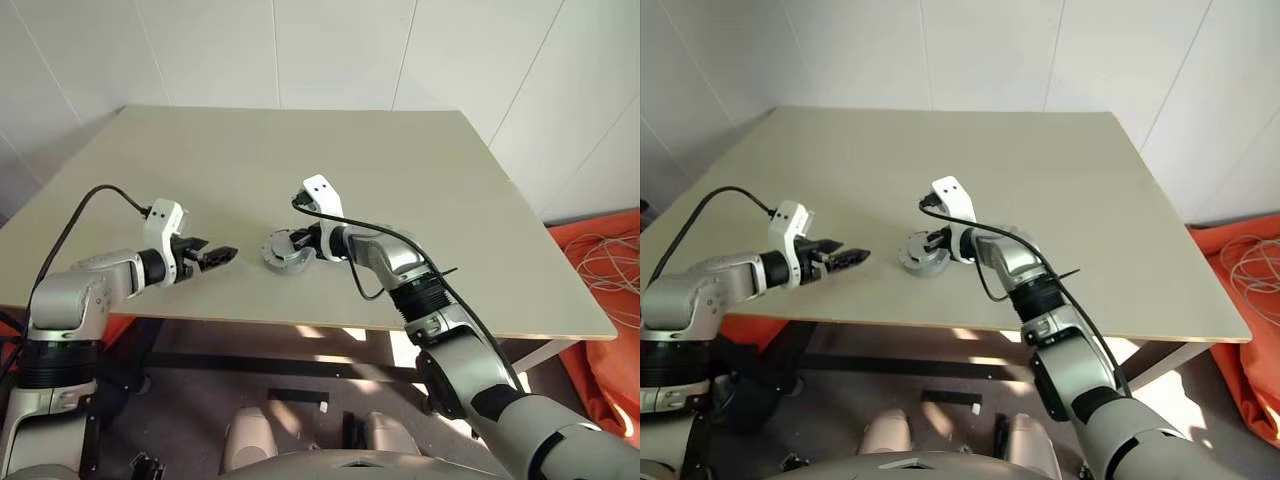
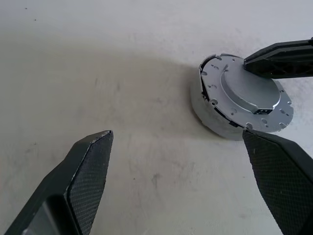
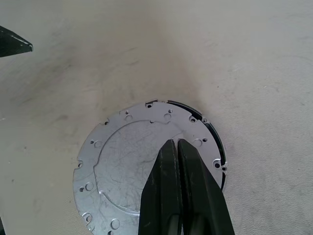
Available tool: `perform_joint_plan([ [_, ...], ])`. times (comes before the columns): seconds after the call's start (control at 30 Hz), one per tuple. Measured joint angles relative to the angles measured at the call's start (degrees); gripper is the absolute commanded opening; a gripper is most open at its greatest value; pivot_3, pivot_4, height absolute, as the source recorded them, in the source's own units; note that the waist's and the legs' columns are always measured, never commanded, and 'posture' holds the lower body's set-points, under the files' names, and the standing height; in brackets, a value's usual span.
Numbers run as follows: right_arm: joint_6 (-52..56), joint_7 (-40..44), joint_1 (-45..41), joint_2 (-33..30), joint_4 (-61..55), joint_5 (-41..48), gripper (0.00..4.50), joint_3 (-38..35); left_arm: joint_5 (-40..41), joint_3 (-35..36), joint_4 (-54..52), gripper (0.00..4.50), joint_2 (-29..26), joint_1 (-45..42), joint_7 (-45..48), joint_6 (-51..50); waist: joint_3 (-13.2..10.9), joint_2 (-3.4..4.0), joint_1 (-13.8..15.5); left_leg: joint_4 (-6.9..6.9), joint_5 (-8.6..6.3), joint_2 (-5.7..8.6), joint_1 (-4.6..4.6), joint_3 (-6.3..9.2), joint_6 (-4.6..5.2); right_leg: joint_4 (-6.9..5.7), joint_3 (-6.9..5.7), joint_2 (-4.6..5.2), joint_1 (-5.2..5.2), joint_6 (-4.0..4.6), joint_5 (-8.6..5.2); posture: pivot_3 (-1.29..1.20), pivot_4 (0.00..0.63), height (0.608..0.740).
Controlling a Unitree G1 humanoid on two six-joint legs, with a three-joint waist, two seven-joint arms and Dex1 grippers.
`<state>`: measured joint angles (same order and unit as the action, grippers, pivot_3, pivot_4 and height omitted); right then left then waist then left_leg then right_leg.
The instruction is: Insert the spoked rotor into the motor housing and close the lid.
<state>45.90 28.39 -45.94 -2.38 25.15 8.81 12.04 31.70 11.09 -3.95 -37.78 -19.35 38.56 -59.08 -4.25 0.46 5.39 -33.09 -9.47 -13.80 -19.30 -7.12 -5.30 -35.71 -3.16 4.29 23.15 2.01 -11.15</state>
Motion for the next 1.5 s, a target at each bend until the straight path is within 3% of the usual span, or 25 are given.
perform_joint_plan([
  [0.33,-7.63,4.56,2.75,-1.15,0.9,0.17,0.05,0.0,2.95,2.03,1.3,4.5,-3.85,1.3,3.21,-2.42,0.05,-0.08,0.0,0.04,-0.02,0.03,0.19,0.04,0.03,0.2,-0.03,-0.01,-0.18,-0.04,-0.02,0.0,0.0,0.74],
  [0.63,-8.0,11.68,4.22,-4.15,-4.41,4.43,0.05,-3.14,3.86,2.11,1.41,4.5,-3.78,1.28,3.49,-2.76,0.05,-0.09,0.03,0.1,-0.02,0.02,0.1,0.04,0.03,0.17,-0.03,-0.02,-0.1,-0.02,-0.01,0.0,0.0,0.74],
  [0.83,-8.43,12.46,4.28,-4.47,-4.47,4.87,0.05,-3.81,8.77,4.5,0.61,4.5,-2.76,-0.83,3.46,-6.12,0.05,-0.09,0.0,0.12,-0.04,0.02,-0.01,0.04,0.07,0.08,-0.03,-0.02,0.01,0.02,0.01,0.0,0.0,0.74],
  [1.0,-8.54,18.41,6.87,-6.86,-9.99,9.41,0.05,-5.05,11.11,5.47,-0.48,4.5,-2.77,-0.95,3.19,-7.58,0.05,-0.09,0.12,0.14,-0.09,0.03,-0.07,0.04,0.14,0.14,-0.03,-0.01,0.01,0.01,0.0,0.0,0.0,0.74],
  [1.1,-8.22,21.05,8.51,-8.77,-11.93,11.66,0.64,-5.88,12.01,5.95,-1.19,4.5,-2.8,-0.82,2.79,-8.51,0.05,-0.1,0.12,0.13,-0.09,0.03,-0.08,0.04,0.14,0.15,-0.03,-0.01,0.01,0.01,0.0,0.0,0.0,0.74],
  [1.3,-8.08,24.7,11.15,-9.31,-15.7,13.78,2.59,-4.27,12.7,6.43,-1.49,4.5,-3.07,-0.84,2.22,-9.18,0.05,-0.09,-0.06,0.13,-0.09,0.02,0.01,0.03,0.13,0.15,-0.04,-0.02,0.01,-0.01,-0.01,0.0,0.0,0.74],
  [1.5,-12.51,23.49,11.05,-6.33,-7.66,10.19,2.59,-0.83,13.33,6.41,-1.62,4.5,-3.03,-1.03,1.5,-9.68,0.05,-0.1,0.11,0.1,-0.09,0.03,-0.02,0.03,0.14,0.23,-0.05,-0.01,-0.03,-0.02,-0.02,0.0,0.0,0.74],
])
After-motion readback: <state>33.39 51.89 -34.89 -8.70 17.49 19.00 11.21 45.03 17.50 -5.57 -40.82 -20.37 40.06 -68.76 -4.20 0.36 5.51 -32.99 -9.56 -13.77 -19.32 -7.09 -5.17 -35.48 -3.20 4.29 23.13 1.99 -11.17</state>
